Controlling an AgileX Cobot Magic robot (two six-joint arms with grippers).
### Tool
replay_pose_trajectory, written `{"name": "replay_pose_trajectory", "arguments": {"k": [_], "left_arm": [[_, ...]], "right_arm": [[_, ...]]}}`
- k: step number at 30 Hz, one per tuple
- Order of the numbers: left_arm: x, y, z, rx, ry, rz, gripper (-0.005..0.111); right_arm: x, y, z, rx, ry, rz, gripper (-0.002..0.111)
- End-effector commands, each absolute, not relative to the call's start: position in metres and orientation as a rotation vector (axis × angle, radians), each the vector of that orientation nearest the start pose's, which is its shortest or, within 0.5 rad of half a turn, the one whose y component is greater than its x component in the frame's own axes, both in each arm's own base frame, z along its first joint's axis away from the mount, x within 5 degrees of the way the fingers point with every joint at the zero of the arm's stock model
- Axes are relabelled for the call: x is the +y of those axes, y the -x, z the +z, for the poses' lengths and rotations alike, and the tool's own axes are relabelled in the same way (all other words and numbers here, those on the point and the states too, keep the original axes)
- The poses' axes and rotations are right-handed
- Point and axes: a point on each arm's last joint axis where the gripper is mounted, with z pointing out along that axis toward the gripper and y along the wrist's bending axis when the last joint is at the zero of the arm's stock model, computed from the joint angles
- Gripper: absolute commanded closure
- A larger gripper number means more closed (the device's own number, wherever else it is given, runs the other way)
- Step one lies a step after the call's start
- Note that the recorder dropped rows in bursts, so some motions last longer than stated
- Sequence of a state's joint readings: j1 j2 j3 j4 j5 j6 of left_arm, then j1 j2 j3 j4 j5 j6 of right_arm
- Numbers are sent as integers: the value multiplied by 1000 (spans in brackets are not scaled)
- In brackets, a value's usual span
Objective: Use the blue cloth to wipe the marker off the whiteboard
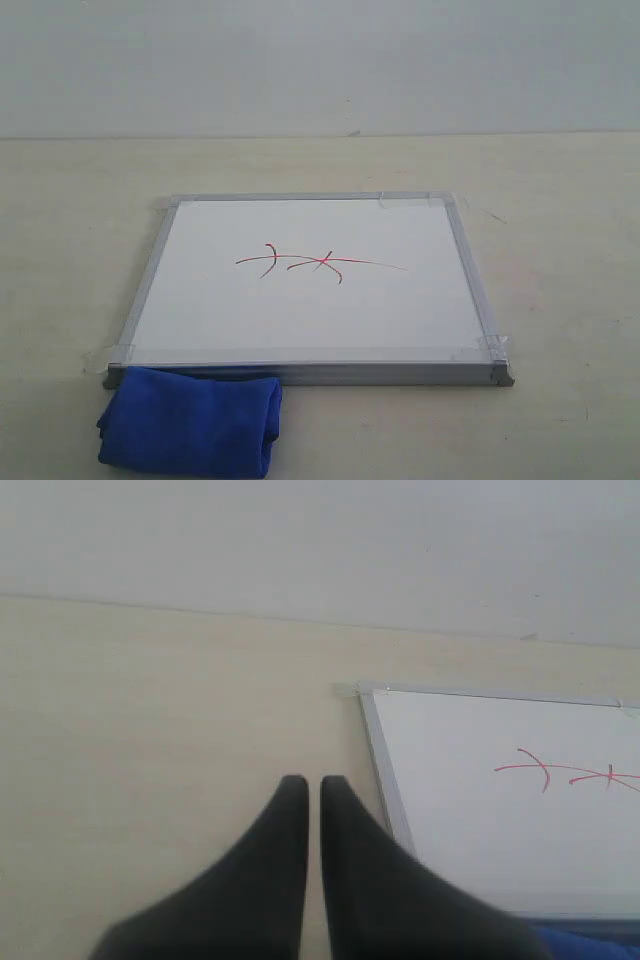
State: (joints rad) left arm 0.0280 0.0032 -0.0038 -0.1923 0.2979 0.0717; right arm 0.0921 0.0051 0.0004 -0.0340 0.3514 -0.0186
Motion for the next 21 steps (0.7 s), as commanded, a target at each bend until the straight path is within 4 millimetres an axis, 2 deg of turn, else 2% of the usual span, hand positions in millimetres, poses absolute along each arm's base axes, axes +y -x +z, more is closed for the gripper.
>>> {"name": "replay_pose_trajectory", "arguments": {"k": [1, 16, 19, 21], "left_arm": [[-4, -55, 187, 1772, 87, -112, 102], [-4, -55, 187, 1772, 87, -112, 102], [-4, -55, 187, 1772, 87, -112, 102], [-4, -55, 187, 1772, 87, -112, 102]], "right_arm": [[4, -53, 182, 1827, 122, 13, 109], [4, -54, 184, 1803, 121, 14, 109], [4, -55, 188, 1761, 120, 16, 109], [5, -56, 200, 1628, 109, 26, 109]]}}
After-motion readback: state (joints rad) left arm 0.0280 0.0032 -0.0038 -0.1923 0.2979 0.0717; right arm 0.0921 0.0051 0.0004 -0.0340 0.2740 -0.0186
